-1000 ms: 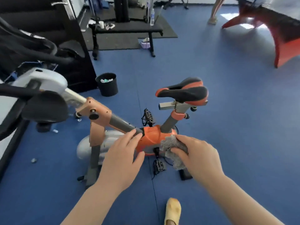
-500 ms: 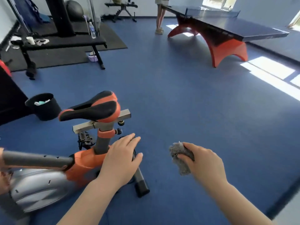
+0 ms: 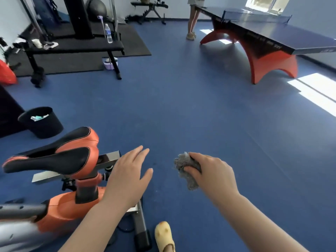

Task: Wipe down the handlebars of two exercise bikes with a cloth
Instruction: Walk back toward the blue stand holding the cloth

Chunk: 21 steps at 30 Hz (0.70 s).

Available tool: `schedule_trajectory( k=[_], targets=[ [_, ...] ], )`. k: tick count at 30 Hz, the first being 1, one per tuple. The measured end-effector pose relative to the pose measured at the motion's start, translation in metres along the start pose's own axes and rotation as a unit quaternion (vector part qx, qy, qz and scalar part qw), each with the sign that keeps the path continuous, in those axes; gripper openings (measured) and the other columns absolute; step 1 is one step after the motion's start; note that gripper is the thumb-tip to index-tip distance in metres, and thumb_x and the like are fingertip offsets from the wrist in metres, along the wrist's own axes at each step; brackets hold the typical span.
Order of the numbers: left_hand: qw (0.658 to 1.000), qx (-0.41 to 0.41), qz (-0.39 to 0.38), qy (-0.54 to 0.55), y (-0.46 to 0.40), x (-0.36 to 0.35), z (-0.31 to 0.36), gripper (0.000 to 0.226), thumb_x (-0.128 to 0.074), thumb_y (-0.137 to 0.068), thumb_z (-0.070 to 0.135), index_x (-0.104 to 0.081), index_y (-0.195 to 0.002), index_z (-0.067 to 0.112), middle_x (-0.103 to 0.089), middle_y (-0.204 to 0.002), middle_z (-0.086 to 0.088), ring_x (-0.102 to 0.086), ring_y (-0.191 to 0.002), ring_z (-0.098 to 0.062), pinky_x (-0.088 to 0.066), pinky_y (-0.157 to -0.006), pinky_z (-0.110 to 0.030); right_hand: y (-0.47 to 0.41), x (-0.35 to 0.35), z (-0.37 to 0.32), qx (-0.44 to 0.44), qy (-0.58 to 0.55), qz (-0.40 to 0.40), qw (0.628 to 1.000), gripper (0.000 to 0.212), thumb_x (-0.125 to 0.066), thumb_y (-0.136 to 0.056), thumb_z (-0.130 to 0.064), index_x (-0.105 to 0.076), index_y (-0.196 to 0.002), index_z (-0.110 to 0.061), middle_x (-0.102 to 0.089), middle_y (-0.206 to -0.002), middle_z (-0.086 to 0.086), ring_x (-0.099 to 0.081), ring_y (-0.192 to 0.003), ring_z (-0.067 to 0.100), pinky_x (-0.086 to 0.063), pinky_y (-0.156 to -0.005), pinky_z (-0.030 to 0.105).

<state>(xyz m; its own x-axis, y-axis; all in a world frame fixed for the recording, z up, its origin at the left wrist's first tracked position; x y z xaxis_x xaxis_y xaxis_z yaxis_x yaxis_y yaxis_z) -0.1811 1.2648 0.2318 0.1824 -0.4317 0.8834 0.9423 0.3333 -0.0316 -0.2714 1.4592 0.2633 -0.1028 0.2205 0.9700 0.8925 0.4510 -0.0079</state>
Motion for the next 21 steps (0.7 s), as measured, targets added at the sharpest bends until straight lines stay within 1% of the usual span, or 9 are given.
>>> schedule_trajectory(
  k=[3, 5, 7, 11, 16, 18, 21],
  targets=[
    [0.999, 0.027, 0.021, 0.012, -0.053, -0.006, 0.004, 0.056, -0.048, -0.093, 0.039, -0.033, -0.146, 0.027, -0.028, -0.155, 0.009, -0.024, -0.141, -0.011, -0.018, -0.113, -0.027, -0.058, 0.005, 0.004, 0.042, 0.000, 0.001, 0.999, 0.019, -0.052, -0.088, -0.050, -0.057, -0.102, -0.037, -0.065, -0.087, -0.014, -0.058, -0.076, 0.011, -0.039, -0.056, 0.025],
    [0.998, 0.059, 0.026, 0.021, -0.078, -0.007, 0.006, 0.055, -0.048, -0.094, 0.038, -0.033, -0.145, 0.027, -0.028, -0.155, 0.009, -0.024, -0.141, -0.011, -0.017, -0.113, -0.027, -0.090, 0.010, 0.004, 0.071, -0.009, -0.010, 0.997, 0.020, -0.054, -0.087, -0.048, -0.057, -0.104, -0.037, -0.066, -0.091, -0.016, -0.059, -0.079, 0.010, -0.040, -0.056, 0.025],
    [0.997, 0.073, 0.033, 0.021, -0.105, -0.005, 0.008, 0.054, -0.047, -0.094, 0.038, -0.034, -0.145, 0.028, -0.028, -0.154, 0.010, -0.024, -0.141, -0.010, -0.018, -0.114, -0.027, -0.123, 0.015, 0.004, 0.100, -0.019, -0.006, 0.995, 0.021, -0.055, -0.087, -0.047, -0.057, -0.105, -0.037, -0.066, -0.093, -0.017, -0.060, -0.080, 0.009, -0.041, -0.057, 0.025],
    [0.994, 0.100, 0.047, 0.007, -0.153, 0.001, 0.014, 0.052, -0.047, -0.094, 0.039, -0.035, -0.144, 0.029, -0.028, -0.154, 0.013, -0.024, -0.141, -0.009, -0.019, -0.114, -0.028, -0.185, 0.021, 0.011, 0.139, -0.032, -0.016, 0.990, 0.022, -0.055, -0.087, -0.048, -0.057, -0.106, -0.037, -0.066, -0.092, -0.016, -0.060, -0.081, 0.010, -0.042, -0.058, 0.026],
    [0.986, 0.150, 0.067, 0.000, -0.208, -0.004, 0.020, 0.054, -0.044, -0.094, 0.043, -0.031, -0.146, 0.032, -0.024, -0.155, 0.016, -0.022, -0.142, -0.007, -0.017, -0.114, -0.025, -0.268, 0.017, 0.027, 0.187, -0.049, -0.042, 0.980, 0.025, -0.056, -0.086, -0.050, -0.056, -0.110, -0.040, -0.065, -0.091, -0.017, -0.059, -0.080, 0.007, -0.031, -0.053, 0.020],
    [0.979, 0.182, 0.091, -0.002, -0.234, -0.006, 0.018, 0.054, -0.045, -0.094, 0.042, -0.032, -0.146, 0.031, -0.023, -0.155, 0.015, -0.022, -0.142, -0.008, -0.017, -0.115, -0.026, -0.308, 0.014, 0.028, 0.224, -0.047, -0.051, 0.972, 0.027, -0.056, -0.086, -0.050, -0.055, -0.111, -0.040, -0.066, -0.092, -0.017, -0.059, -0.082, 0.007, -0.032, -0.056, 0.021],
    [0.956, 0.261, 0.136, 0.004, -0.261, -0.008, 0.017, 0.054, -0.046, -0.094, 0.042, -0.033, -0.145, 0.030, -0.025, -0.155, 0.014, -0.027, -0.140, -0.010, -0.020, -0.114, -0.028, -0.366, 0.011, 0.024, 0.289, -0.028, -0.080, 0.954, 0.026, -0.056, -0.086, -0.049, -0.055, -0.110, -0.040, -0.065, -0.091, -0.016, -0.059, -0.082, 0.007, -0.036, -0.057, 0.022]
  ],
)
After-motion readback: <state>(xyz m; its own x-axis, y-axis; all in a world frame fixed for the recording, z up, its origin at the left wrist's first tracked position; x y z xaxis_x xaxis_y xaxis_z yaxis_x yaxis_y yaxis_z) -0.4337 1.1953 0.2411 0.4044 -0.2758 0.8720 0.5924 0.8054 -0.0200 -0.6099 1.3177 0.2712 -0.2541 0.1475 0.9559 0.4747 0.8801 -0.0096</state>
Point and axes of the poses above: each hand's wrist, its own y-axis away from the middle knuckle, its own x-axis out of the back of the hand, z = x × y, the point moved 3 cm from there along -y, towards the middle knuckle
